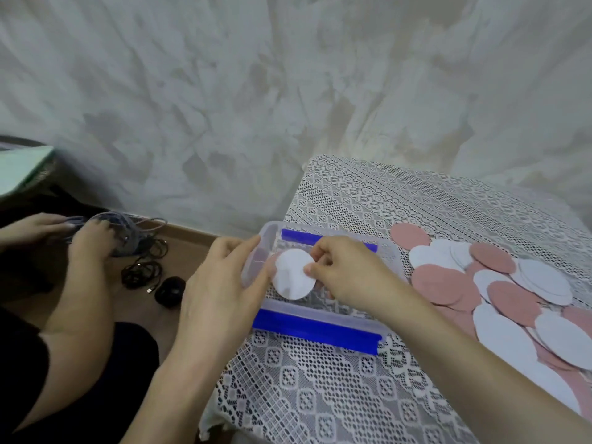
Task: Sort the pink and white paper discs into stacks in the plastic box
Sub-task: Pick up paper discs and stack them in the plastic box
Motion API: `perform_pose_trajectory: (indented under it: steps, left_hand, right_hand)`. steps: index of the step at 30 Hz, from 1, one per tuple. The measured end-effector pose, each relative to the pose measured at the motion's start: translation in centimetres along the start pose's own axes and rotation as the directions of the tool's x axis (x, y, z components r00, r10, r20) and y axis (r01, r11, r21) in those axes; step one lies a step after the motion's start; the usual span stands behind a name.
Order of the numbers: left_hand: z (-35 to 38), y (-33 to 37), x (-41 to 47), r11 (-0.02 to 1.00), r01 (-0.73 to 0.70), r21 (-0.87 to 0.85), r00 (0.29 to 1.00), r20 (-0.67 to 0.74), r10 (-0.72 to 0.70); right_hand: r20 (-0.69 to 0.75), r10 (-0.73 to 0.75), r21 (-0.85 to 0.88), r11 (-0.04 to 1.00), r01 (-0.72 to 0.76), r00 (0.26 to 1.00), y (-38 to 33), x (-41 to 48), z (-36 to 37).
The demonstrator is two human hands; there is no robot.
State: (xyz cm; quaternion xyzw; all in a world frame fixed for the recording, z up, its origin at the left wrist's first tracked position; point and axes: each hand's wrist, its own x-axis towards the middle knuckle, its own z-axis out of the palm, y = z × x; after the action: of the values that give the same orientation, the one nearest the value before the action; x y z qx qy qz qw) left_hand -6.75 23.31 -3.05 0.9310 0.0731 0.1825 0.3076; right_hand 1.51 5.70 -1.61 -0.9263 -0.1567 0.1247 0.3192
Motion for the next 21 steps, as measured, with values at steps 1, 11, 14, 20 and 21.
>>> perform_pose_trajectory:
  steps: [1, 11, 14, 20, 21]
  left_hand:
    - [0.0, -0.2, 0.0, 1.0, 0.008, -0.012, 1.0, 0.019, -0.008]
    - [0.2, -0.8, 0.2, 0.998, 0.023, -0.064, 0.999, 0.05, -0.02]
    - [0.2, -0.8, 0.3, 0.998, 0.028, -0.064, 0.998, 0.055, -0.024]
    - [0.0, -0.9, 0.6, 0.999, 0.023, -0.037, 0.996, 0.083, -0.02]
    - [0.1, -1.0, 0.6, 0.999, 0.025, -0.039, 0.996, 0.083, -0.022]
  right_hand:
    - [0.005, 0.012, -0.073, 0.997, -0.011, 1.0, 0.0, 0.4, 0.3]
    - [0.181, -0.03, -0.409, 0.907, 0.103, 0.983, -1.4, -0.1, 0.2]
    - [0.222, -0.035, -0.486, 0.862, 0.142, 0.974, -1.7, 0.3, 0.4]
    - [0.188, -0.113, -0.425, 0.886, 0.185, 0.976, -1.0, 2.3, 1.0]
    - [0.186, -0.118, -0.412, 0.892, 0.186, 0.975, -0.8, 2.4, 1.2]
